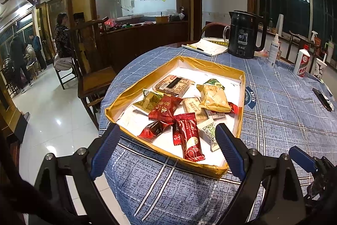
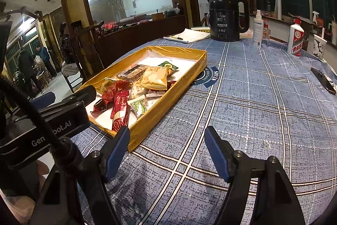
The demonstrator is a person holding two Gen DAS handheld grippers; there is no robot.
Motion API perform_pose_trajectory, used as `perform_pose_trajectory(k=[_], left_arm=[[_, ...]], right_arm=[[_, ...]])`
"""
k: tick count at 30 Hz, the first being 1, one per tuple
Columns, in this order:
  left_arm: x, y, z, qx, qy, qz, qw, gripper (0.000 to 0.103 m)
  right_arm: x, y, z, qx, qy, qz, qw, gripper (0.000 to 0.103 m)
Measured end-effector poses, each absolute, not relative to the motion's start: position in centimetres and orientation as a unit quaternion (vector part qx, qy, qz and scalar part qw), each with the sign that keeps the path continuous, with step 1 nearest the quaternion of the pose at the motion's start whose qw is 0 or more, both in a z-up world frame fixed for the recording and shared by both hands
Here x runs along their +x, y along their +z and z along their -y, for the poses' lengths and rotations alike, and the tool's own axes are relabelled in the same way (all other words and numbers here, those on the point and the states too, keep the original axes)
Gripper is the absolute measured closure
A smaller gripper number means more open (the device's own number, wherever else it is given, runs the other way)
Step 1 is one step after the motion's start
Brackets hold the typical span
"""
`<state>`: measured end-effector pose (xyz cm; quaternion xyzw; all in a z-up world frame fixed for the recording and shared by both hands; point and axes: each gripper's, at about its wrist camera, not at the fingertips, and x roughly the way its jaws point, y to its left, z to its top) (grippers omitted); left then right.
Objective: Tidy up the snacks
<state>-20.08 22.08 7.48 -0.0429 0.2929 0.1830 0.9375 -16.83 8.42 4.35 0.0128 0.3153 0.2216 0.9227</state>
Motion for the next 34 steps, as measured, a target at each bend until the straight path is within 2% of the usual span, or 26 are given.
perform_pose_trajectory(k=[6, 11, 16, 22, 34], left_arm=[[-20.4, 7.8, -21.9, -0.045, 0.184, -0.281, 0.941, 0.012], [-23.4, 9.5, -21.0, -0.031, 0.218, -0.193, 0.956, 0.011], [-25.4, 11.2, -20.8, -0.023, 0.230, -0.153, 0.961, 0.011], [-24.9, 11.0, -22.4, -0.053, 0.204, -0.195, 0.958, 0.009], [-24.9, 10.5, -21.3, -0.056, 0.184, -0.227, 0.955, 0.009]], right_arm=[[-16.9, 4.4, -8.5, 0.013, 0.219, -0.315, 0.923, 0.030], [-17.4, 4.8, -8.4, 0.011, 0.222, -0.305, 0.926, 0.030], [-18.5, 5.7, -8.0, 0.007, 0.225, -0.280, 0.933, 0.030], [-19.7, 6.3, -7.6, -0.003, 0.230, -0.259, 0.938, 0.028], [-21.6, 6.3, -8.9, -0.044, 0.255, -0.237, 0.936, 0.025]])
